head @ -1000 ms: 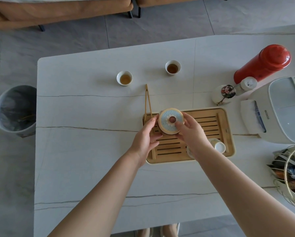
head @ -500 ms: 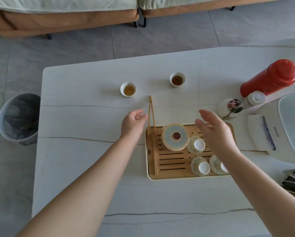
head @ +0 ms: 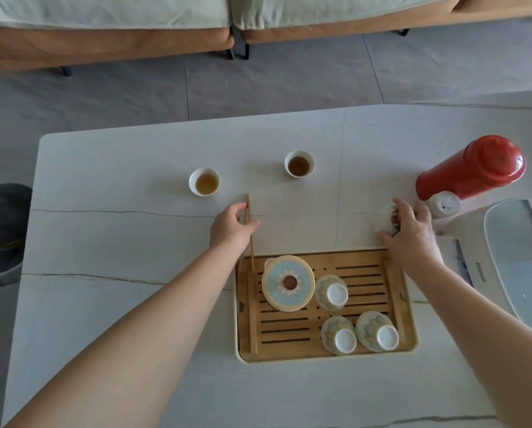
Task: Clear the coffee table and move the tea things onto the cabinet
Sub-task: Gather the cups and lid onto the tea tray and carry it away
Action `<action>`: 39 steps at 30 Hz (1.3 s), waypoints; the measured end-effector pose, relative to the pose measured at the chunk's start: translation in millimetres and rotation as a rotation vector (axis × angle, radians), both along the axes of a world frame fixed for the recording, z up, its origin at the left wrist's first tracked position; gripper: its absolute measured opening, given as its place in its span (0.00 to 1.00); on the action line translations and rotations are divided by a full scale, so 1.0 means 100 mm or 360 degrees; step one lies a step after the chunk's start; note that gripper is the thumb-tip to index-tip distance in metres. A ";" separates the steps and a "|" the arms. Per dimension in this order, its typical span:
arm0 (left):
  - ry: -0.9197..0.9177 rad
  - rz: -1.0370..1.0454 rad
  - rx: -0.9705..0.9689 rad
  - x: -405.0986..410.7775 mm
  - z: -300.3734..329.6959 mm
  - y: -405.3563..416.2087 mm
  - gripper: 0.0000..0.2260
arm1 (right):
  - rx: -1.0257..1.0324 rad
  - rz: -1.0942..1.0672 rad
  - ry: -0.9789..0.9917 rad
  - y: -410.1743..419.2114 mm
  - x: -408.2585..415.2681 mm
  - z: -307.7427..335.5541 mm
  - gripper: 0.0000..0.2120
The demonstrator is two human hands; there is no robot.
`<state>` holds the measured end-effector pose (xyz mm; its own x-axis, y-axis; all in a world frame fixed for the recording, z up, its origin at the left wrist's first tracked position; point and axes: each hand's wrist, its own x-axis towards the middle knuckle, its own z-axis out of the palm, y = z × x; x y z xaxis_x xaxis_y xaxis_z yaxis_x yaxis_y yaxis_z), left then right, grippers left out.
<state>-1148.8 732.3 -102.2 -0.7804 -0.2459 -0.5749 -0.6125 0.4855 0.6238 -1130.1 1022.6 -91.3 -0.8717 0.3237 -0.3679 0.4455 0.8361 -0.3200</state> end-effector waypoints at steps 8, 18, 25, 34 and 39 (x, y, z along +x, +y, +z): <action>-0.0007 0.0013 -0.0065 -0.04 -0.16 0.04 0.26 | -0.0053 0.0131 0.0101 -0.01 -0.08 -0.07 0.30; 0.0046 0.0273 -0.0024 0.08 0.16 -0.07 0.29 | -0.0287 0.0255 0.0347 -0.43 0.04 0.34 0.29; 0.0002 0.0393 0.0034 0.58 0.54 -0.12 0.19 | -0.0467 0.0296 0.0405 -0.70 0.44 0.74 0.33; -0.0182 0.0363 0.0055 1.29 0.36 -0.05 0.11 | -0.0489 0.0233 0.0401 -0.82 1.23 0.75 0.33; -0.0196 0.0289 -0.0016 1.35 0.21 -0.05 0.11 | -0.0529 0.0262 0.0408 -0.94 1.62 0.65 0.31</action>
<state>-1013.8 727.1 -81.3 -0.6468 -0.3822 -0.6600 -0.7618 0.3664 0.5343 -968.1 929.0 -26.4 -0.9782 0.0741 -0.1941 0.1868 0.7223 -0.6658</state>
